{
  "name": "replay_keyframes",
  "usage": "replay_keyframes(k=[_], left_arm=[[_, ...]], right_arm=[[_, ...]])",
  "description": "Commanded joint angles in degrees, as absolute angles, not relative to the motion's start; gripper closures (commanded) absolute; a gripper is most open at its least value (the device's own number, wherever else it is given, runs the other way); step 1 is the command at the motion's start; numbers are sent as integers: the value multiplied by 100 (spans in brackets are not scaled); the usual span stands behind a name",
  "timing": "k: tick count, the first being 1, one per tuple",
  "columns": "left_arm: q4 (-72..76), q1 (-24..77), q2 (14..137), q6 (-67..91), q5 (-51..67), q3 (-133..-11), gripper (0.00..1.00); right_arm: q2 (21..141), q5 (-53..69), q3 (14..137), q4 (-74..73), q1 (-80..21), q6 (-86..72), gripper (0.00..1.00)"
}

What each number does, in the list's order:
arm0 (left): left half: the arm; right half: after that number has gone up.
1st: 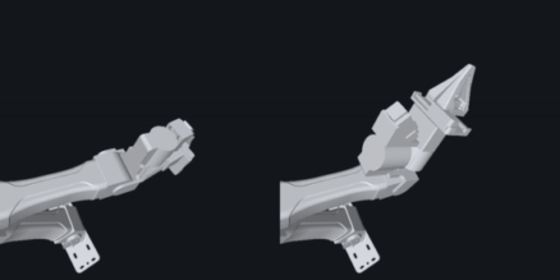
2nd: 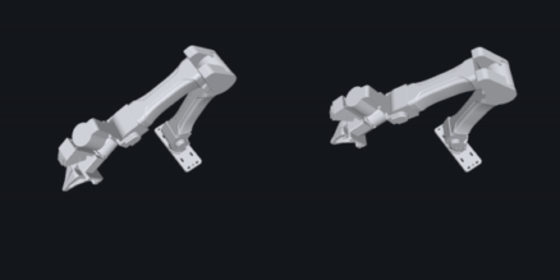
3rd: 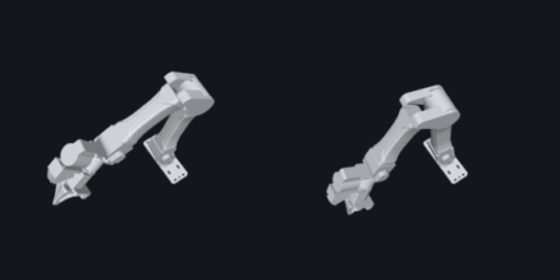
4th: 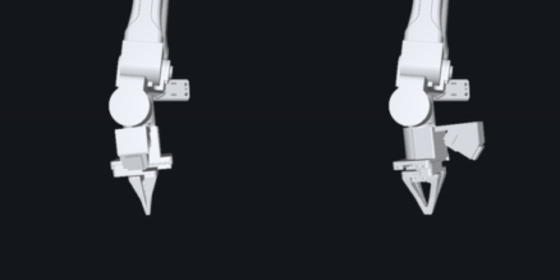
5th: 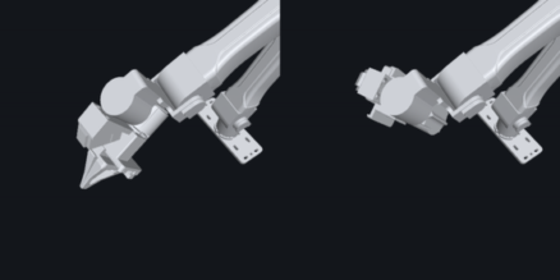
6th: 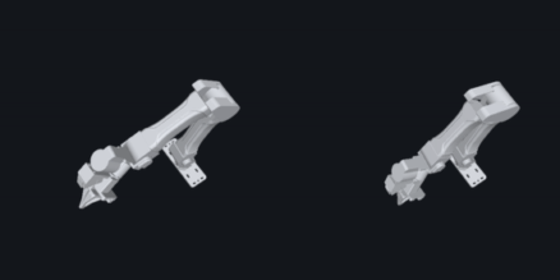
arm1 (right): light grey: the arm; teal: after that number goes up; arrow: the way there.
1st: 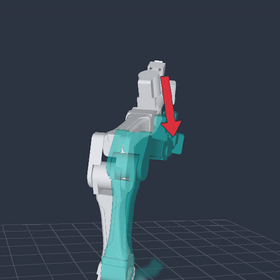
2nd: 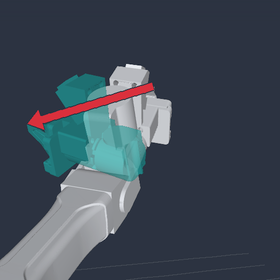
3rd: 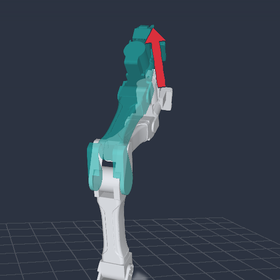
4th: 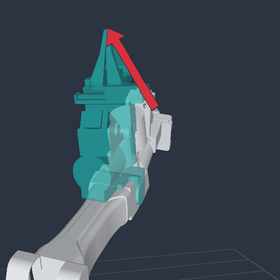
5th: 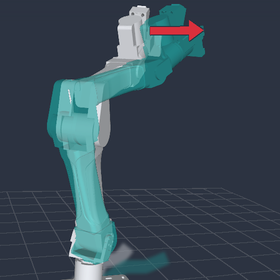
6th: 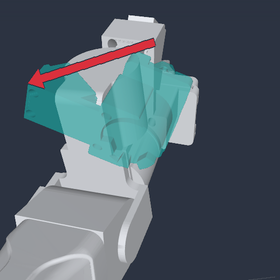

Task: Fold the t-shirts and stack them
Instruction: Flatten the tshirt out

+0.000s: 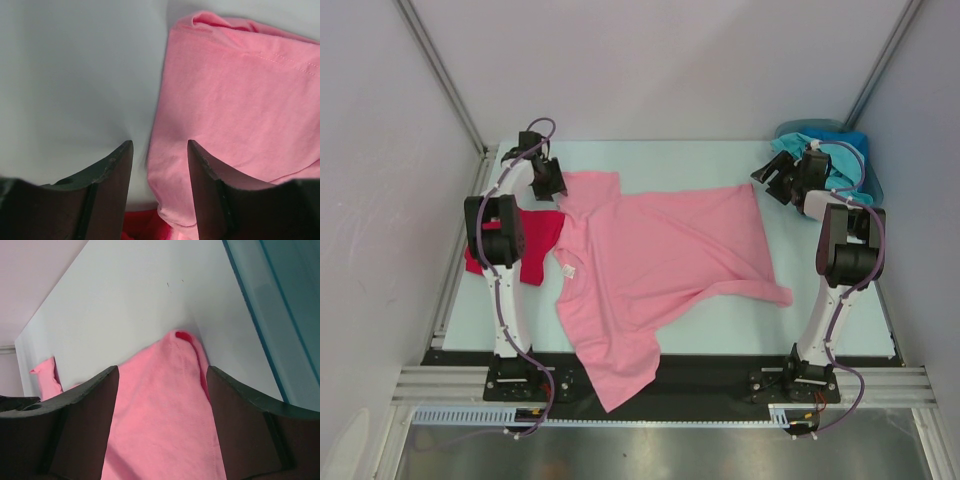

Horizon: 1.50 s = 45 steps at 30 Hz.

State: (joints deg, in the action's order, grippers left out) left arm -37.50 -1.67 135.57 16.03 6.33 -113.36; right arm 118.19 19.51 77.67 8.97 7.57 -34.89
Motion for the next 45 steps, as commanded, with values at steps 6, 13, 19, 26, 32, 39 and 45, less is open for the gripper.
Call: replay_keyframes(k=[6, 13, 19, 26, 32, 39, 45], left_arm=[[-3612, -53, 13588, 1696, 853, -11329, 48], [-3604, -44, 13518, 1714, 861, -11312, 48], [-3577, -44, 13465, 1731, 905, -11303, 49], [-3577, -53, 13430, 1740, 940, -11268, 50], [-3560, -53, 13395, 1767, 958, -11233, 50], [-3542, -44, 13351, 1810, 984, -11197, 54], [-3533, 104, 13315, 1828, 1028, -11197, 55]], right_arm=[[11961, 1697, 7891, 625, 739, -3332, 24], [12611, 959, 8919, -1044, 528, -3182, 24], [12946, 493, 9386, -1687, 352, -3059, 24], [13131, 9, 9799, -2223, 281, -2813, 24], [13157, 62, 9791, -2250, 246, -2804, 29], [13359, 615, 10098, -2435, 229, -3032, 34], [13535, 1326, 10380, -2444, 150, -3076, 36]])
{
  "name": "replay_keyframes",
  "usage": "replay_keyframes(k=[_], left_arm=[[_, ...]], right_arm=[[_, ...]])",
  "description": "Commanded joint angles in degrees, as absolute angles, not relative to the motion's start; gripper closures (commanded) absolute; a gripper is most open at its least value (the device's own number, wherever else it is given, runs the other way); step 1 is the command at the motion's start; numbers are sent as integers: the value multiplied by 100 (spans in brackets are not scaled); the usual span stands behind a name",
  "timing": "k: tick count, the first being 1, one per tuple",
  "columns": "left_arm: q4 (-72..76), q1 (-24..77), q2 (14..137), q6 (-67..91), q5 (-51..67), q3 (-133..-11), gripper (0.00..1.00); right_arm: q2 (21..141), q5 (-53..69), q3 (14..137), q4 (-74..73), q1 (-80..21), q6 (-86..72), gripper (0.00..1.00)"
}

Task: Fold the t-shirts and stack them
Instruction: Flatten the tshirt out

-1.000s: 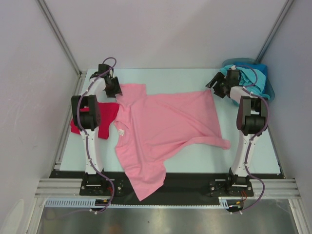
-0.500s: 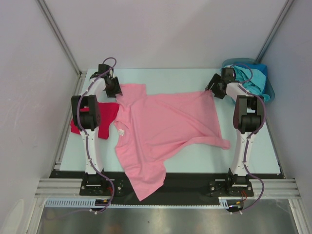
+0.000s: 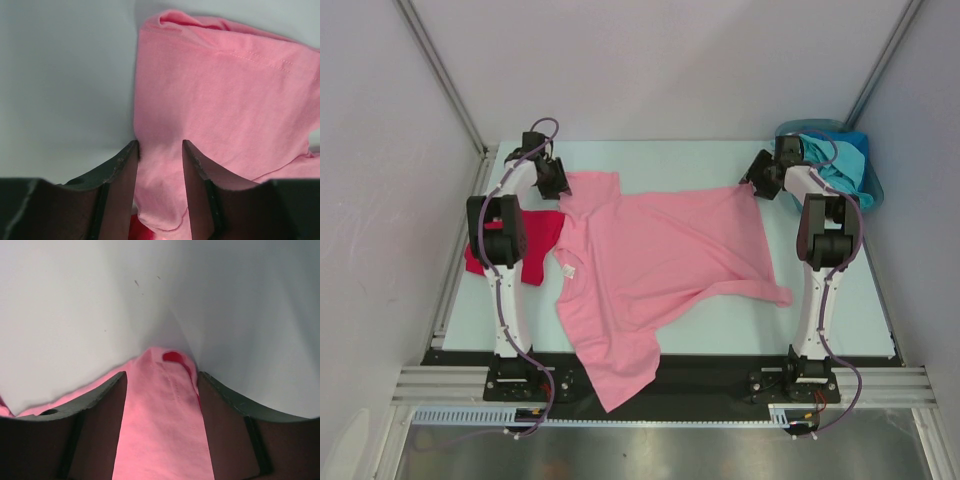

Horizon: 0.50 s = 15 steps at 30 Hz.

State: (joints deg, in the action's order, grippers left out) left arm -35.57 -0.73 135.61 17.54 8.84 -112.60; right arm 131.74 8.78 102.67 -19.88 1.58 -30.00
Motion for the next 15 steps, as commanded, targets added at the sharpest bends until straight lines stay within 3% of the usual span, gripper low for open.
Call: replay_keyframes(k=[1, 10, 15], left_arm=[[-3525, 105, 13315, 1837, 1028, -11197, 55], [-3498, 237, 13315, 1846, 1081, -11171, 58], [-3489, 246, 13280, 1828, 1046, -11153, 74]], right_arm=[[13544, 1423, 10389, -2409, 141, -3076, 36], [13623, 1705, 10521, -2487, 70, -3076, 37], [13562, 1626, 10494, -2487, 62, -3067, 41]])
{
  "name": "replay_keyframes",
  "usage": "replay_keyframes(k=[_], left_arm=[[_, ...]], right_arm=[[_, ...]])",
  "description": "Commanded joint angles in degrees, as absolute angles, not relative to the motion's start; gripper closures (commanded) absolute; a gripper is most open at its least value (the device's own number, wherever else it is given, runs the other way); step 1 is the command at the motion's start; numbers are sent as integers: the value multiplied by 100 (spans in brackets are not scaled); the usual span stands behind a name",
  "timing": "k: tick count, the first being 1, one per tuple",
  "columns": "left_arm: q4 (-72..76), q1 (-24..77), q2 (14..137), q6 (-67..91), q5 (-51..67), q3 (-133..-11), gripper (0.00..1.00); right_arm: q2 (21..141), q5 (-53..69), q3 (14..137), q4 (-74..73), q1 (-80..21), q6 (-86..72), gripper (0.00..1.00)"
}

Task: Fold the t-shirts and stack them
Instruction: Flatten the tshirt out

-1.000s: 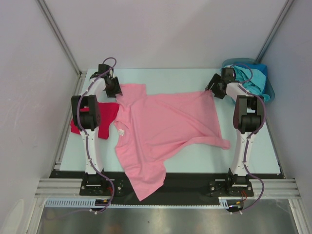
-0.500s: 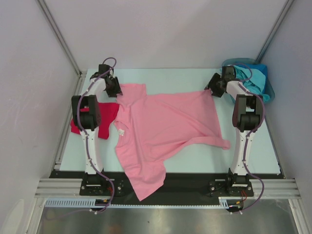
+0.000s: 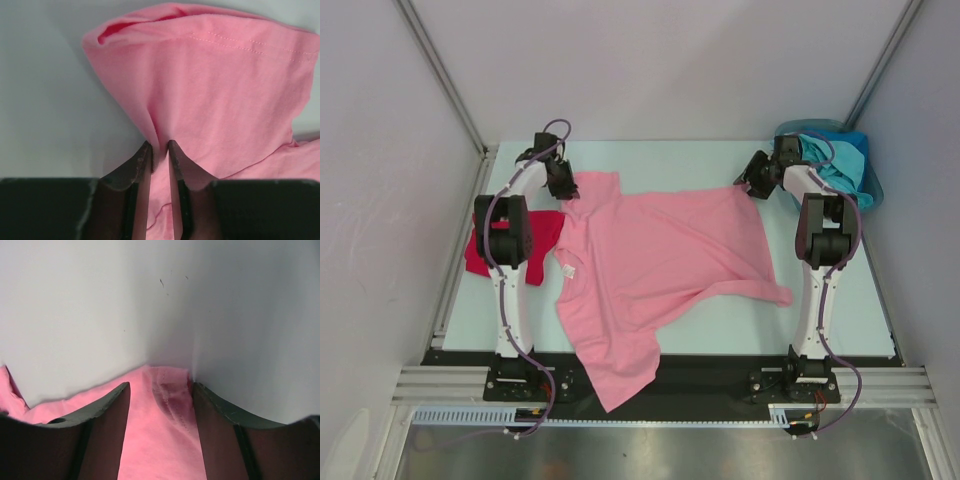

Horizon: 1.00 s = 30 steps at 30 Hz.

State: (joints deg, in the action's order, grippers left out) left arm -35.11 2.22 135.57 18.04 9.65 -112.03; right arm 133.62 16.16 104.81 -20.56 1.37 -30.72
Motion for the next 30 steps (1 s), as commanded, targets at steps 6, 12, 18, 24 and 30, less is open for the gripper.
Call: replay_keyframes(k=[6, 12, 18, 24, 30], left_arm=[[-3489, 246, 13254, 1811, 1028, -11109, 90], [-3489, 246, 13201, 1802, 774, -11048, 100], [-3489, 246, 13140, 1837, 273, -11030, 100], [-3463, 246, 13201, 1907, 158, -11232, 100], [-3437, 255, 13236, 2030, 149, -11627, 100]], right_arm=[[13509, 1565, 10433, -2479, 62, -3041, 46], [13430, 1372, 10380, -2496, 62, -3015, 59], [13254, 950, 10152, -2312, 79, -3015, 93], [13052, 669, 9967, -1943, 79, -3129, 100], [12876, 528, 9853, -1398, 70, -3155, 100]])
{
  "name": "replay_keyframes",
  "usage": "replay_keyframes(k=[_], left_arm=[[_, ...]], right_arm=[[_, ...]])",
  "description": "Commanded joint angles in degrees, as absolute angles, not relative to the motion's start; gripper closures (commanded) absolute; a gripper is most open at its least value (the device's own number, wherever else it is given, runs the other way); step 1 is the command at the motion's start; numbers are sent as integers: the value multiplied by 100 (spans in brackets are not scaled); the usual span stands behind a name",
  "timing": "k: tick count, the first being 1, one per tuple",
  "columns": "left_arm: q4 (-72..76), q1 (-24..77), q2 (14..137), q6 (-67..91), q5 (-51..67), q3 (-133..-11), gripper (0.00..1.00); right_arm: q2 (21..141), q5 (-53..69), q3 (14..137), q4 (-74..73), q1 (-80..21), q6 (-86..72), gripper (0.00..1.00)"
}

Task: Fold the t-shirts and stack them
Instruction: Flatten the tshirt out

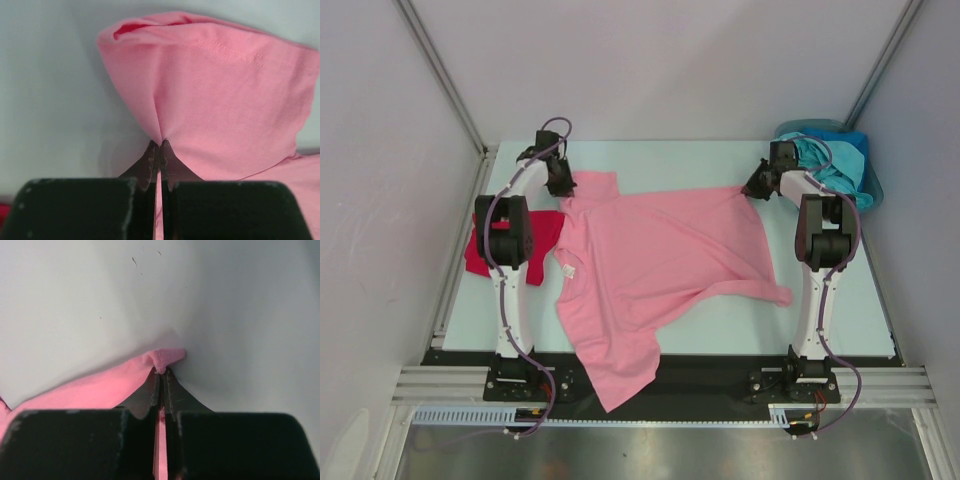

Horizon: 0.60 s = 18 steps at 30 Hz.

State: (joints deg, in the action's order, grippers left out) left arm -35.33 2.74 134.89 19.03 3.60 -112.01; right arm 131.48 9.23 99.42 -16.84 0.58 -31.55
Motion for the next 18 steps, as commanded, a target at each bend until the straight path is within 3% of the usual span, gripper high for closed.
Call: replay_keyframes(k=[1, 9, 18], left_arm=[[-3437, 255, 13236, 2056, 158, -11680, 100], [-3244, 290, 13271, 2179, 185, -12172, 100], [-3182, 281, 13728, 2311, 158, -12717, 100]], right_arm=[[12815, 527, 9800, -1250, 70, -3155, 100], [12594, 457, 9650, 192, 105, -3111, 100], [13104, 229, 10783, 290, 237, -3006, 100]])
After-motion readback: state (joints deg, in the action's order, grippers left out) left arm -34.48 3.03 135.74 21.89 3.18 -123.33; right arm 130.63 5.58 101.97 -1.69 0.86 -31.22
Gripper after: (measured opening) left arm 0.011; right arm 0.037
